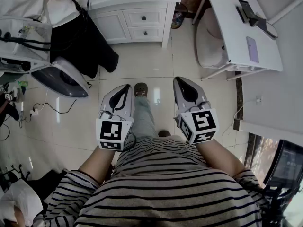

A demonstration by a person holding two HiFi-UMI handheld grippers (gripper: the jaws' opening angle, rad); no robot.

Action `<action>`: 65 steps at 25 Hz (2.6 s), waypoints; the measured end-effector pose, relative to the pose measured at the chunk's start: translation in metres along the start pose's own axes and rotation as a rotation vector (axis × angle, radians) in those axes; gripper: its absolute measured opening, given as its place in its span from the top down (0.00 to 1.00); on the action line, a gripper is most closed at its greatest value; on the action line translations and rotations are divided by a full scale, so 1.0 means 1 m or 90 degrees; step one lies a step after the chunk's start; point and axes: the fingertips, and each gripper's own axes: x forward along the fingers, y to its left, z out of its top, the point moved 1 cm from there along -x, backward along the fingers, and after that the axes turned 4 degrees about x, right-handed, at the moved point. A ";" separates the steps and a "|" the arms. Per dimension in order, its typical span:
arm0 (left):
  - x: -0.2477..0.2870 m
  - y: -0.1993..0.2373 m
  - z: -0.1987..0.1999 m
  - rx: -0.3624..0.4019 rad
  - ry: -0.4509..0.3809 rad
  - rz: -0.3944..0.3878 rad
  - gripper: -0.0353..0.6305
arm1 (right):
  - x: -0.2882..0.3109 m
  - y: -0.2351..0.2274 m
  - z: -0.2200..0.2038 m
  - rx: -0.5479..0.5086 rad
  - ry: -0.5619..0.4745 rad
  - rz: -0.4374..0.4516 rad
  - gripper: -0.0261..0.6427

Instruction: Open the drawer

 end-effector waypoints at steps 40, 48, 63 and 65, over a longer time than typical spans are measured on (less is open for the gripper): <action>0.359 0.244 -0.175 -0.145 0.044 0.071 0.92 | 0.615 -0.165 -0.137 -0.055 0.055 -0.160 0.76; 0.341 0.240 -0.177 -0.160 0.066 0.076 0.92 | 0.596 -0.156 -0.147 -0.020 0.079 -0.149 0.78; 0.274 0.197 -0.159 -0.153 0.083 0.048 0.92 | 0.467 -0.090 -0.207 0.017 0.192 -0.115 0.78; 0.266 0.193 -0.158 -0.156 0.085 0.046 0.92 | 0.457 -0.084 -0.212 0.021 0.202 -0.112 0.78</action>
